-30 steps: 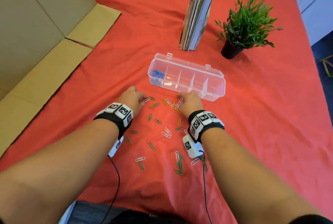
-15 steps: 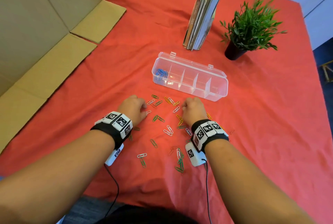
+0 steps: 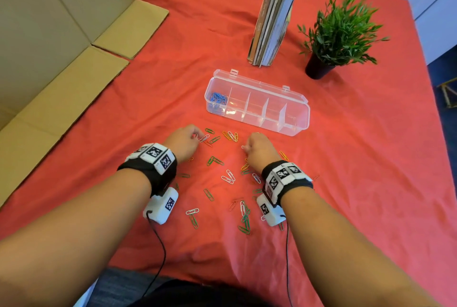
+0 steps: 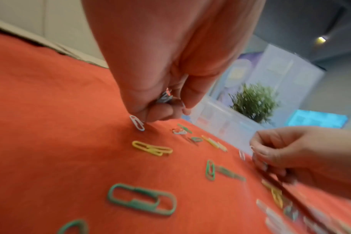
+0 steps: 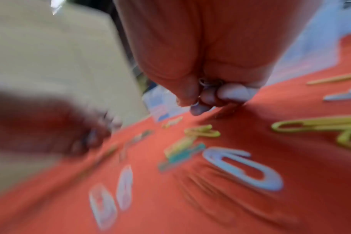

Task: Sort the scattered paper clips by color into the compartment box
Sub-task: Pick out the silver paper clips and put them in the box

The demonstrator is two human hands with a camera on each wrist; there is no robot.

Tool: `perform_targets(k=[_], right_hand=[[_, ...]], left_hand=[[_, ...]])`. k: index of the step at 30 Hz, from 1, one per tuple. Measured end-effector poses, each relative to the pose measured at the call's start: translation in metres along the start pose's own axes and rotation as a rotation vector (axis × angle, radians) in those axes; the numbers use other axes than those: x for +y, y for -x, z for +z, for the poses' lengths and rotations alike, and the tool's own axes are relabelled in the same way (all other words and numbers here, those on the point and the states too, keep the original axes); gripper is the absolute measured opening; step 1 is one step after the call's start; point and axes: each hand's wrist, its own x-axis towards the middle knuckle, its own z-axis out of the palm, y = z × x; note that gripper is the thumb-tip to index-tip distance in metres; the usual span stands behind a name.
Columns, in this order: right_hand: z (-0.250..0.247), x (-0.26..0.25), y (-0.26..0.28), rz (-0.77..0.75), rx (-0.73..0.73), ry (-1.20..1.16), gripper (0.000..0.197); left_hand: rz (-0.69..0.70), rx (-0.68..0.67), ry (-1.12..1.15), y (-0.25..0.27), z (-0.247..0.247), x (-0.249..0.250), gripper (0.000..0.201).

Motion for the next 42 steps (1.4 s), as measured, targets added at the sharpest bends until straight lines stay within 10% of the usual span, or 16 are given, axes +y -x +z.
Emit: perform_targets(k=[8, 14, 23, 34, 37, 42], right_hand=[[-0.04, 0.01, -0.009, 0.552, 0.062, -1.371, 0.023], [-0.028, -0.004, -0.019, 0.317, 0.034, -0.138, 0.016], [-0.013, -0.01, -0.012, 0.215, 0.015, 0.038, 0.031], [-0.04, -0.016, 0.017, 0.441, -0.207, -1.553, 0.018], [-0.031, -0.023, 0.009, 0.435, -0.187, -1.288, 0.016], [-0.01, -0.037, -0.015, 0.079, -0.04, -0.216, 0.013]], left_hand=[[-0.187, -0.004, 0.376, -0.008, -0.005, 0.02, 0.021], [0.045, 0.157, -0.136, -0.014, 0.007, 0.003, 0.021], [-0.001, 0.276, -0.184, -0.007, 0.003, -0.013, 0.012], [0.126, 0.144, -0.244, -0.011, 0.019, 0.012, 0.014], [0.102, 0.118, -0.278, -0.01, 0.019, 0.007, 0.012], [0.1, 0.106, -0.325, -0.003, 0.015, -0.003, 0.016]])
